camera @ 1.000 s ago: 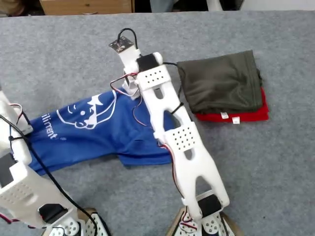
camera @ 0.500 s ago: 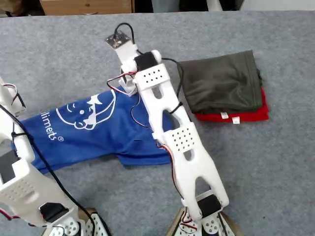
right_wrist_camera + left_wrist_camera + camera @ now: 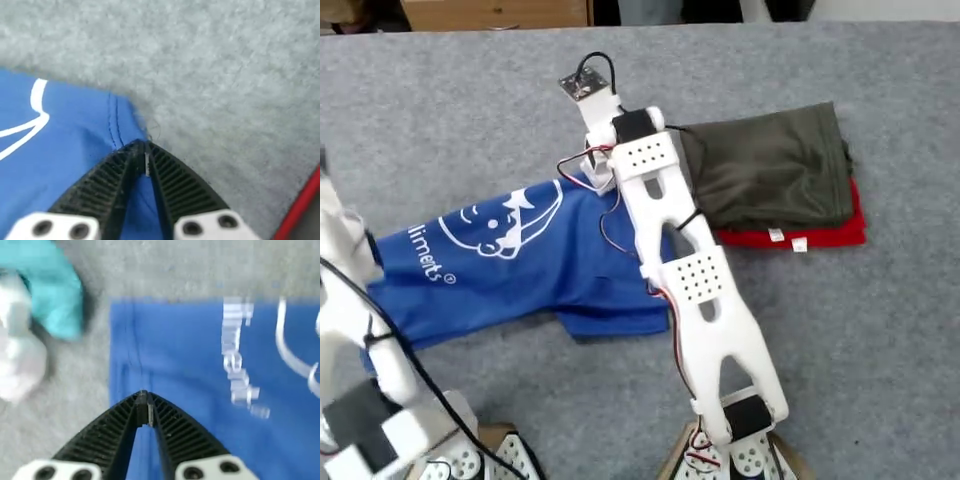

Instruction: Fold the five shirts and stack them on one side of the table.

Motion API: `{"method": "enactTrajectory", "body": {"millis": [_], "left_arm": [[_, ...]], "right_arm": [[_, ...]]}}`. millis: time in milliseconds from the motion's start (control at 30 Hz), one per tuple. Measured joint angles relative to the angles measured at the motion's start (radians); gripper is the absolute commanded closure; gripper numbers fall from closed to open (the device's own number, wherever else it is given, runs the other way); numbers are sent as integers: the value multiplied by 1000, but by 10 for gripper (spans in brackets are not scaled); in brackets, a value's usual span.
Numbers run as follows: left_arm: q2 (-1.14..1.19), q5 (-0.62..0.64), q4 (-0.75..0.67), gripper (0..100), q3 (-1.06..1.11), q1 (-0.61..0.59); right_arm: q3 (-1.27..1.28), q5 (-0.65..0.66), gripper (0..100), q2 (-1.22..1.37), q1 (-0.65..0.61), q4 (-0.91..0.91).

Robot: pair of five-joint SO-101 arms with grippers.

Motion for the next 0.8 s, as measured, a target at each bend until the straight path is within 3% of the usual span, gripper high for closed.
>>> {"method": "enactTrajectory", "body": {"millis": [233,433,633,800], "left_arm": [[-153,-164,-6,968,216,-91],[-80,-239,-150,970,345,-163],[126,-245,-172,970,215,-259],[193,-249,-58,970,-12,-338]], "right_arm": [[0,0,985,-94,-31,48],[0,0,985,-193,-29,81],[0,0,985,-305,-29,135],[5,0,985,-347,-29,137]]}}
